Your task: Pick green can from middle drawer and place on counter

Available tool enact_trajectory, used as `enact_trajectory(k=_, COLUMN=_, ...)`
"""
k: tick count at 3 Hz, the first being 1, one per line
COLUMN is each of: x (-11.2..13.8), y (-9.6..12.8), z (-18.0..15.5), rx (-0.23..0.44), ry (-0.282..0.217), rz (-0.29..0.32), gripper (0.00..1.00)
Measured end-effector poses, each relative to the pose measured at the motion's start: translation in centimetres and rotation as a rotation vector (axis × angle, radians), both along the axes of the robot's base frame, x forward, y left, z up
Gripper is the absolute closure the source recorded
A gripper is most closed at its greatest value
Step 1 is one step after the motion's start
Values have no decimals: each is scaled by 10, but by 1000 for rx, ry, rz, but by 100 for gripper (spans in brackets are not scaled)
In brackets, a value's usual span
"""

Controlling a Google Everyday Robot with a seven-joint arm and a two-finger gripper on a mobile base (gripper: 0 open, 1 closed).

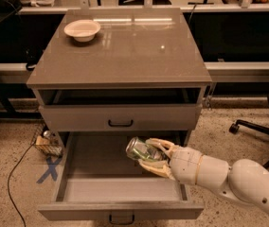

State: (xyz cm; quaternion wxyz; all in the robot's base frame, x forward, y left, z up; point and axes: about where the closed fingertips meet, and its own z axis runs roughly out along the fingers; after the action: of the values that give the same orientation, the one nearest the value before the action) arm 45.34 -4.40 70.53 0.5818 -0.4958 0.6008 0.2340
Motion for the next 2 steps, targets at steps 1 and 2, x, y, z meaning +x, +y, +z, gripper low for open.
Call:
enact_trajectory(k=1, x=0, y=0, z=0, rx=0, ry=0, rz=0, gripper=100)
enact_trajectory(k=2, x=12, y=-12, z=34, rx=-3, ry=-21, rz=-19, gripper=100)
